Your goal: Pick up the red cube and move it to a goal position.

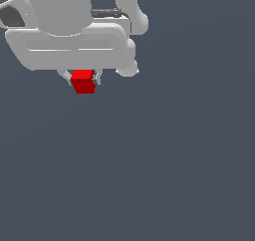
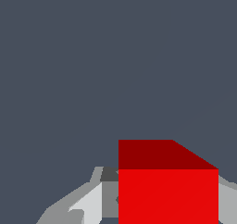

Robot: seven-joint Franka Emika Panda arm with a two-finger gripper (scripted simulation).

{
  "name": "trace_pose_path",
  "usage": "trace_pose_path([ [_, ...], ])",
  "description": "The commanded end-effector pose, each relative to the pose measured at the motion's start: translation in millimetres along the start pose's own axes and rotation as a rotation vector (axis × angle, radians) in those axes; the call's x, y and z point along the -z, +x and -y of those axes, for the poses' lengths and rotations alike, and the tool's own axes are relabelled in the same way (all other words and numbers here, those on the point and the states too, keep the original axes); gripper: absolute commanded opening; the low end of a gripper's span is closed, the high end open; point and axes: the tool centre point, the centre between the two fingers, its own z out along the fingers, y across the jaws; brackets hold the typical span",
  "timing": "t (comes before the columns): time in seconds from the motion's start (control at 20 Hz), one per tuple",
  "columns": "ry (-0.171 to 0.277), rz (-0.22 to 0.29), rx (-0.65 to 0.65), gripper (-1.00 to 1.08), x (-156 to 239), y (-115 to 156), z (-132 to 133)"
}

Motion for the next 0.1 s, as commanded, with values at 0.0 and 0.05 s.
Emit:
trace_pose_path([
  [0.0, 0.0, 0.0, 0.0, -1.0, 2.2, 0.6, -0.2],
  [0.05, 0.0, 0.0, 0.0, -1.0, 2.3, 0.6, -0.2],
])
